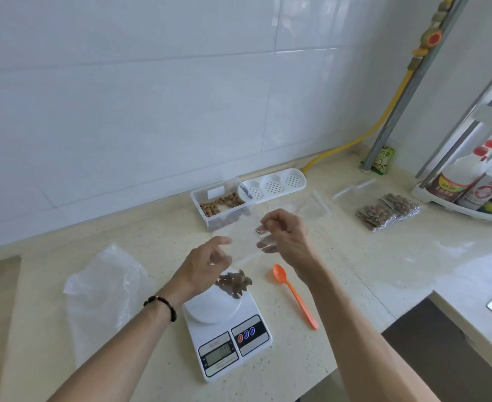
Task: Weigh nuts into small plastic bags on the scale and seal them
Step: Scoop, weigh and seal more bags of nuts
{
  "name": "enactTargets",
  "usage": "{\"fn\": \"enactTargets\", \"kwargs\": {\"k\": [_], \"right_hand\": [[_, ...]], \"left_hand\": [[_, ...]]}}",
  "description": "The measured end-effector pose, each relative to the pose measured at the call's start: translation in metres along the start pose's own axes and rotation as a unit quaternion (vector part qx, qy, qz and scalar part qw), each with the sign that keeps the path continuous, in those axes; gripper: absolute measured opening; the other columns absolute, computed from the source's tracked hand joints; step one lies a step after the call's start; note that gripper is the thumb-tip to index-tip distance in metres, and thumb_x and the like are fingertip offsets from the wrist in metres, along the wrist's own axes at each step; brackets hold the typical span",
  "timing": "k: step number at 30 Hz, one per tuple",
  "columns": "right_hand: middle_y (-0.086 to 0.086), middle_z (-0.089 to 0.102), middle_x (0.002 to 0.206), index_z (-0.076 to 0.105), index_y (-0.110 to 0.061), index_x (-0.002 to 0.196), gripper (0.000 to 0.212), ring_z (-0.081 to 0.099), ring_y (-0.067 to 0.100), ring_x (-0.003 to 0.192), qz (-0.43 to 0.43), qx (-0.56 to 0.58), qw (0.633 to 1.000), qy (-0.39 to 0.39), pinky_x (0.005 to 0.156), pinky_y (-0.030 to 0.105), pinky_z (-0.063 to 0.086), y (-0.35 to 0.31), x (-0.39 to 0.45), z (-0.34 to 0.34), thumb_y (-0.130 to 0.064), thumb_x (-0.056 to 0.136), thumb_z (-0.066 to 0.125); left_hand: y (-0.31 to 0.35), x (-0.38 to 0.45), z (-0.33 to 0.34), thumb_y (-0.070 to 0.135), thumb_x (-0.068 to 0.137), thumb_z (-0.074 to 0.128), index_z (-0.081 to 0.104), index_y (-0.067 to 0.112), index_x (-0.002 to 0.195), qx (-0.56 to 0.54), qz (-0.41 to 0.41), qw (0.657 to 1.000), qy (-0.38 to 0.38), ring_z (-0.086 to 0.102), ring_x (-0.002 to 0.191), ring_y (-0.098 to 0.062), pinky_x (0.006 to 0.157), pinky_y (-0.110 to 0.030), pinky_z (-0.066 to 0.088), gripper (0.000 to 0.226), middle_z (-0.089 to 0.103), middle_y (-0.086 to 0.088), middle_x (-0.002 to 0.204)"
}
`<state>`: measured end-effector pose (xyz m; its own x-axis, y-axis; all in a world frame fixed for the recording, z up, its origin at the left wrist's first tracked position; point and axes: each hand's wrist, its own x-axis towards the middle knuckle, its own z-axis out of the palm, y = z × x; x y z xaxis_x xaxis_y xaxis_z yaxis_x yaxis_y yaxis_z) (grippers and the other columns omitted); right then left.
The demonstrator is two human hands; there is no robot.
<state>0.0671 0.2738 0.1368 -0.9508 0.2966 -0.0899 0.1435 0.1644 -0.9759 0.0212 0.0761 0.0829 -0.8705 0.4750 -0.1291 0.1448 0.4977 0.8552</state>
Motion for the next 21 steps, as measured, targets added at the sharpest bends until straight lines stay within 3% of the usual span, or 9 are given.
{"fn": "enactTargets", "kwargs": {"k": [1,3,6,14,18,21], "right_hand": [[0.008,0.071,0.088,0.063,-0.008,0.095,0.017,0.071,0.024,0.068,0.005,0.017,1.0,0.004,0.061,0.032,0.059,0.0,0.002,0.0,-0.008,0.101,0.047],[0.007,0.072,0.088,0.063,-0.009,0.1,0.015,0.072,0.023,0.071,0.019,0.033,0.999,0.01,0.064,0.032,0.059,0.002,0.004,0.0,-0.014,0.101,0.049],[0.007,0.074,0.089,0.063,-0.013,0.103,0.016,0.071,0.02,0.074,0.049,-0.004,0.999,-0.009,0.069,0.034,0.057,0.014,0.007,0.004,-0.026,0.097,0.058],[0.011,0.071,0.077,0.067,-0.009,0.084,0.013,0.067,0.015,0.06,0.134,-0.125,0.983,-0.007,0.06,0.028,0.055,0.083,0.02,0.022,-0.012,0.095,0.06],[0.003,0.072,0.077,0.067,-0.011,0.096,0.009,0.068,0.015,0.066,0.157,-0.185,0.97,0.008,0.068,0.034,0.059,0.104,0.029,0.027,-0.019,0.092,0.064],[-0.002,0.068,0.088,0.057,-0.01,0.122,0.033,0.062,0.011,0.078,0.153,-0.229,0.961,0.004,0.07,0.027,0.048,0.109,0.032,0.028,-0.023,0.092,0.064]], "left_hand": [[-0.007,-0.001,-0.004,0.021,0.094,0.058,0.062,0.03,0.104,-0.004,-0.02,1.0,0.002,0.065,0.088,-0.01,0.091,-0.041,0.052,0.014,0.068,0.003,0.086],[-0.017,-0.002,-0.01,0.016,0.095,0.054,0.064,0.024,0.087,0.009,-0.043,0.999,0.017,0.066,0.08,-0.009,0.085,-0.038,0.055,0.015,0.069,0.003,0.079],[-0.028,0.0,-0.017,0.016,0.094,0.058,0.065,0.022,0.081,0.03,-0.049,0.998,0.039,0.065,0.071,-0.007,0.073,-0.031,0.055,0.016,0.069,0.005,0.073],[-0.055,0.017,-0.014,0.021,0.088,0.068,0.063,0.025,0.074,0.093,-0.059,0.993,0.036,0.062,0.067,-0.007,0.064,-0.024,0.051,0.015,0.067,0.006,0.071],[-0.067,0.03,-0.004,0.025,0.09,0.065,0.065,0.023,0.083,0.156,-0.052,0.985,0.051,0.063,0.077,-0.012,0.069,-0.03,0.052,0.007,0.067,0.008,0.079],[-0.077,0.032,0.006,0.022,0.093,0.058,0.066,0.017,0.111,0.217,-0.029,0.974,0.065,0.059,0.098,-0.02,0.082,-0.037,0.05,0.02,0.068,0.001,0.098]]}}
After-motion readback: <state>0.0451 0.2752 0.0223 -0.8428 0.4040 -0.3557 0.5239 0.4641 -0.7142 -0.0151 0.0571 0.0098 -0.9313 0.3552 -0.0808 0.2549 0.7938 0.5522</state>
